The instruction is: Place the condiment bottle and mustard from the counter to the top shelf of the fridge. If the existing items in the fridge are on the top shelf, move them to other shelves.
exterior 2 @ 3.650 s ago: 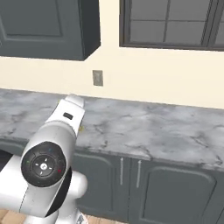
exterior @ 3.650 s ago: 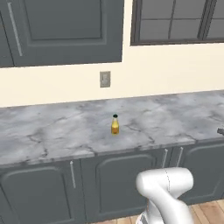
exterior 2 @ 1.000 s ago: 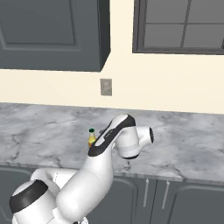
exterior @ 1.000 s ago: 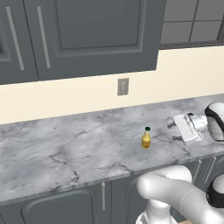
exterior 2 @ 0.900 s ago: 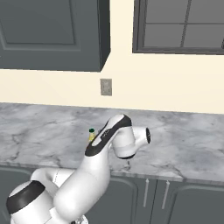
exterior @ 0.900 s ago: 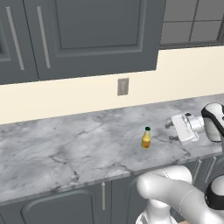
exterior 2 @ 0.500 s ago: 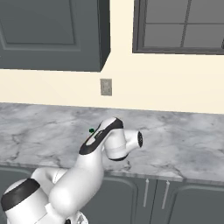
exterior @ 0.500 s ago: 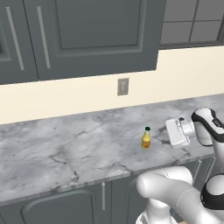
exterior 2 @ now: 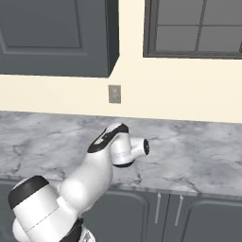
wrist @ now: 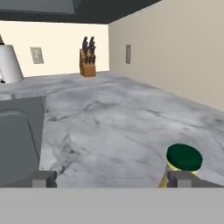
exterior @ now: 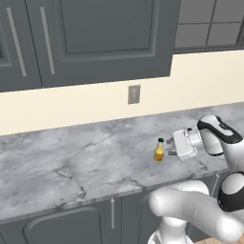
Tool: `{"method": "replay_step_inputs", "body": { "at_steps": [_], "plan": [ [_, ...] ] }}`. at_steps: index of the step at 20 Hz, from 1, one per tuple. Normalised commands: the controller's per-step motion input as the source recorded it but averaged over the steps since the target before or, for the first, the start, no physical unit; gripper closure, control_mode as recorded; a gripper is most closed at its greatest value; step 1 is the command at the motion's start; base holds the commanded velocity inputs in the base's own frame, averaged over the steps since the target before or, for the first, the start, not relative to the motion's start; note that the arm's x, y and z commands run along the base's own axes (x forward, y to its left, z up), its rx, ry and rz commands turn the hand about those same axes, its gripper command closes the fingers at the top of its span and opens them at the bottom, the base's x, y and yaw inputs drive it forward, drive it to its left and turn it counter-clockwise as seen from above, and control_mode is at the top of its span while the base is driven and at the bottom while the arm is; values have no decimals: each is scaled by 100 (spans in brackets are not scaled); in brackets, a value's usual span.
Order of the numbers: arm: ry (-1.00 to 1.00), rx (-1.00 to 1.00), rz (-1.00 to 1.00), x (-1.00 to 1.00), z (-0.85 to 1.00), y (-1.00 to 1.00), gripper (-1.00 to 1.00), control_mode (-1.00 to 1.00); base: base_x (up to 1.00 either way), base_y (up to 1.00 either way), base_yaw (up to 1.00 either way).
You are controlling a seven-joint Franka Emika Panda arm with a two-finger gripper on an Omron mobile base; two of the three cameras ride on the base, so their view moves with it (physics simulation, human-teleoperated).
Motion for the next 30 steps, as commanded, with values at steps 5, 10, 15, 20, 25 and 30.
{"method": "replay_step_inputs", "body": {
  "at_steps": [5, 10, 15, 20, 25, 30],
  "plan": [
    [10, 0, 17, 19, -2, -2, -100, -100, 0, 0, 0],
    [2, 0, 11, 12, -9, -1, -100, -100, 0, 0, 0],
    [0, 2, 0, 26, -7, -21, -100, -100, 0, 0, 0],
    [0, 3, 0, 33, -3, -22, -100, -100, 0, 0, 0],
    [0, 0, 0, 0, -25, 1, -100, -100, 0, 0, 0],
    [0, 0, 0, -1, -23, 3, -100, -100, 0, 0, 0]
  ]
}}
